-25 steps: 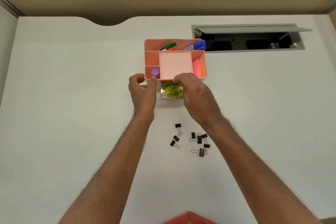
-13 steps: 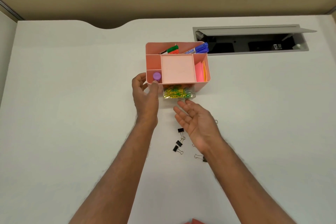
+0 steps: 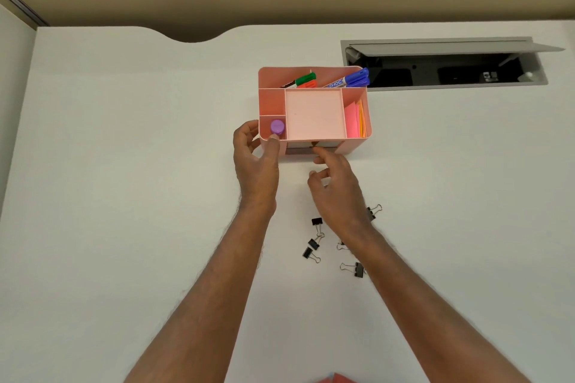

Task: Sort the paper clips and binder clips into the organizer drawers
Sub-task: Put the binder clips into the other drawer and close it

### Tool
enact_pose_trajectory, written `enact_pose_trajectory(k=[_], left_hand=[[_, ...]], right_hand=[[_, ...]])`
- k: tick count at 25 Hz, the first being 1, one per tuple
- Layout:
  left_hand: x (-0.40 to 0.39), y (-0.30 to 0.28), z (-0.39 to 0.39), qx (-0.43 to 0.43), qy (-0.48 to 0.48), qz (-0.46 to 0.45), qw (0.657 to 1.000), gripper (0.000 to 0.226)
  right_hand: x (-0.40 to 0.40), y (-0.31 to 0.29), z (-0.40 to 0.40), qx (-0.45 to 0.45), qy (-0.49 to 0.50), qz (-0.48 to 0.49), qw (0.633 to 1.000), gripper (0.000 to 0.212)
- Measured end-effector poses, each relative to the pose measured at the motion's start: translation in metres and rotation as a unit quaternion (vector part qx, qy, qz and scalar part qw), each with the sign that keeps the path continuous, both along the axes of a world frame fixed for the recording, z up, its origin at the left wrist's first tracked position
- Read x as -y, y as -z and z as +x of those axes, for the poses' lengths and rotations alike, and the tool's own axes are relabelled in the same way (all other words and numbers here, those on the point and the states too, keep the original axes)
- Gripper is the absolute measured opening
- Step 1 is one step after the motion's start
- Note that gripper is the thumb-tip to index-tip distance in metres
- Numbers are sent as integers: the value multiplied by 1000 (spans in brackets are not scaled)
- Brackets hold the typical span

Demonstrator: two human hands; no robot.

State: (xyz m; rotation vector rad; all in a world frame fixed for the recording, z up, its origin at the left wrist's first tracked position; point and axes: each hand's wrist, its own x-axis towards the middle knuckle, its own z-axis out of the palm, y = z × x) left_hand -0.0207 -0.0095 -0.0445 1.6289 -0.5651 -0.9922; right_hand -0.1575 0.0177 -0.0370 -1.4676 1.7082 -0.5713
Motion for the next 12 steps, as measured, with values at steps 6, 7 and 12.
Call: enact_pose_trajectory(k=[6, 7, 12], left_hand=[[0, 0, -1, 17, 2, 4, 1000, 33], [0, 0, -1, 17, 2, 3, 1000, 32], [-1, 0, -1, 9, 2, 3, 1000, 31]], right_hand=[[-1, 16, -1, -222, -135, -64, 963, 66], [-1, 16, -2, -224, -135, -69, 963, 65], [-7, 15, -9, -225, -119, -93, 963, 49]])
